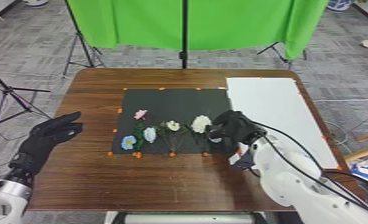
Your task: Arrange flowers
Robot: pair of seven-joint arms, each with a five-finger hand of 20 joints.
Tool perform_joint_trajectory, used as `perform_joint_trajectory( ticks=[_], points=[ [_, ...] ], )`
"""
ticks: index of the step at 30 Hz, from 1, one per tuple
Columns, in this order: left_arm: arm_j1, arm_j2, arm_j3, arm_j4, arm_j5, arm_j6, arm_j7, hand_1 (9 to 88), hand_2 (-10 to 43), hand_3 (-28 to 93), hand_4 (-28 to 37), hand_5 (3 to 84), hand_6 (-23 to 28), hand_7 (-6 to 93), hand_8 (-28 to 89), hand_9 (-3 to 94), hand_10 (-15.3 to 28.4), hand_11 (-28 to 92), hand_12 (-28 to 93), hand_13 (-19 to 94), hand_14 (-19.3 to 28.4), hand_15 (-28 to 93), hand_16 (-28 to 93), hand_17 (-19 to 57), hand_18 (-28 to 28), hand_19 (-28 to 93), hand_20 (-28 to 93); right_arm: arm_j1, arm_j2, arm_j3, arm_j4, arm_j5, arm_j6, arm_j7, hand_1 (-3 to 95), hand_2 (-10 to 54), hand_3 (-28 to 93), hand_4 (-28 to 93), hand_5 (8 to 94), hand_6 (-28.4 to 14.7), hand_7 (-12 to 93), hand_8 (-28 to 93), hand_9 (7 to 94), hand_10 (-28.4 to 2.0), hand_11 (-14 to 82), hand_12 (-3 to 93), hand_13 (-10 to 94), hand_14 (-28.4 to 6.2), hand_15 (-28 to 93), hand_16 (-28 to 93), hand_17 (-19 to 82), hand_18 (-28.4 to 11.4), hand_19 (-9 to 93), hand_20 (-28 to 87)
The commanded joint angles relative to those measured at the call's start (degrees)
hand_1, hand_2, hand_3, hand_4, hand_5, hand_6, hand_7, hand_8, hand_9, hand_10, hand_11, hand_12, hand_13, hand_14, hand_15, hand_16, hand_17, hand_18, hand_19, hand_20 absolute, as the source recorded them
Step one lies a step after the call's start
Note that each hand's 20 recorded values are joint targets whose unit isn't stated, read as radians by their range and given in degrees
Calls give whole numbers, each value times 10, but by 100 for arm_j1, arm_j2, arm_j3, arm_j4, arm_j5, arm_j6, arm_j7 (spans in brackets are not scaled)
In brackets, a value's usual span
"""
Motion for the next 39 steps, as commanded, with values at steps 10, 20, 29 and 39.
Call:
perform_joint_trajectory(
  ticks=[10,20,29,39],
  points=[
    [52,20,26,23,-11,110,91,347,-78,657,-90,425,44,85,-59,446,137,144,107,360,184,131,3,43,147,113,153,-1126,-324,1917,-251,3013,1518,-2741,322,-84,677,-139,595,-36,156,-78,641,-166,178,223,730,-98,551,282,427,-181,817,480],
    [67,44,266,37,-234,649,462,302,-29,657,-129,448,50,87,-60,471,145,157,103,383,182,150,-12,73,134,130,164,-1701,-1518,2743,355,5797,1013,-5061,61,18,754,-174,352,-6,78,-77,364,-143,27,139,274,-126,47,187,132,-148,110,267],
    [-375,92,630,151,-278,678,544,259,5,654,-199,456,53,85,-60,476,148,159,102,382,179,142,-19,74,131,119,155,-2265,-1748,2993,323,5739,772,-5083,17,12,791,-189,303,5,83,-88,325,-130,18,109,218,-105,20,132,100,-130,72,232],
    [-199,63,590,-7,-719,1440,414,190,186,559,-282,471,59,79,-61,490,156,162,93,377,179,136,-23,76,124,129,151,-2672,-1860,3201,192,5679,778,-5057,18,-2,800,-187,310,3,83,-88,333,-131,23,108,218,-104,26,121,99,-129,68,227]
  ],
)
